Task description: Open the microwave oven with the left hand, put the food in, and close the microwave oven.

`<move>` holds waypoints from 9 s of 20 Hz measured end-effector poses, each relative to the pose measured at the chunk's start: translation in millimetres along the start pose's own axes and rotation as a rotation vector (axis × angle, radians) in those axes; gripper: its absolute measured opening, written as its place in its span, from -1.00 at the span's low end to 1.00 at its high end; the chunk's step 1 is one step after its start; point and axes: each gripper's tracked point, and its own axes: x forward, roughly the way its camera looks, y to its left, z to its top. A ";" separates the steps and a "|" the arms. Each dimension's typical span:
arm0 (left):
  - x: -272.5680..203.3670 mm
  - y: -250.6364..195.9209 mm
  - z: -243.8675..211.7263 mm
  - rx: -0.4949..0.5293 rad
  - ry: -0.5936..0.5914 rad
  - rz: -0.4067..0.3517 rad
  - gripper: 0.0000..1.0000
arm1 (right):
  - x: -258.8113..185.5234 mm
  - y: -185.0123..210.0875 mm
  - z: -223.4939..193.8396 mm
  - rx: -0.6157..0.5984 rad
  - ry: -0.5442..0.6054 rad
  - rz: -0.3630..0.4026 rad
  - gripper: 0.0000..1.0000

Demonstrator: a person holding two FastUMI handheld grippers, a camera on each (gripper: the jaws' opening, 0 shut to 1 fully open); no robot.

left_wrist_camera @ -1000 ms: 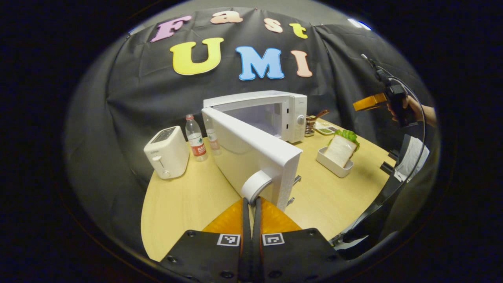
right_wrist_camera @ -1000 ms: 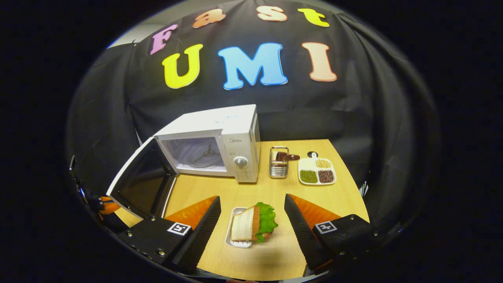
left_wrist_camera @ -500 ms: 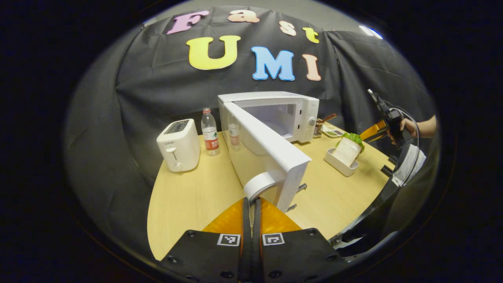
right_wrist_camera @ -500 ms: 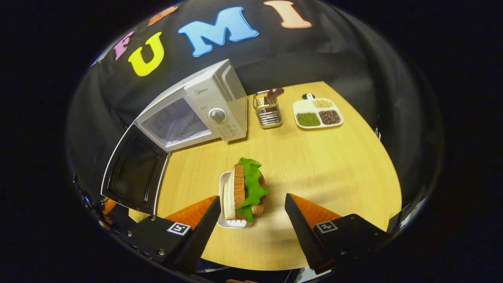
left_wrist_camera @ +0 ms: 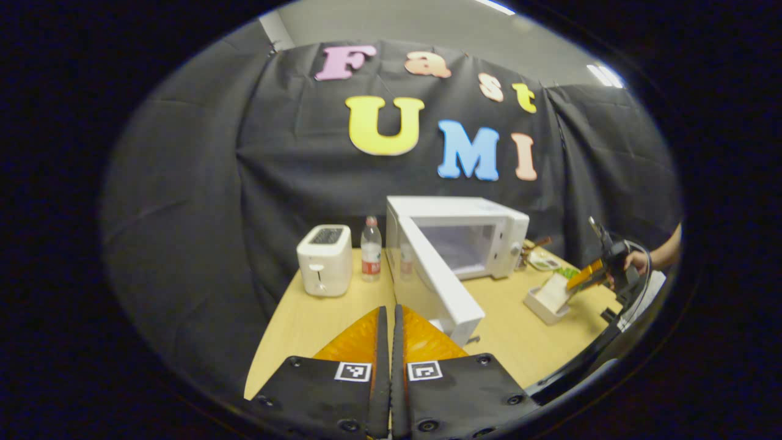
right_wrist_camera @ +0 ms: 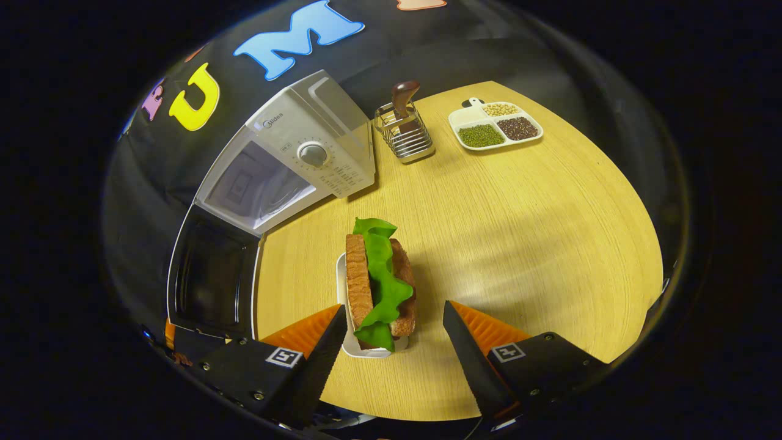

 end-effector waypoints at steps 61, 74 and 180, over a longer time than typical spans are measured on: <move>81.9 -28.7 256.7 -0.021 -0.236 0.094 0.89 | 252.4 323.6 178.9 0.987 -0.528 0.325 -0.53; 97.3 -19.6 236.4 0.006 -0.260 0.078 0.97 | 207.0 297.7 126.4 0.540 -0.300 0.137 0.95; 297.3 -375.6 -37.3 -0.151 0.311 -0.365 -0.86 | -256.1 117.1 274.0 -0.394 -1.045 -0.247 0.94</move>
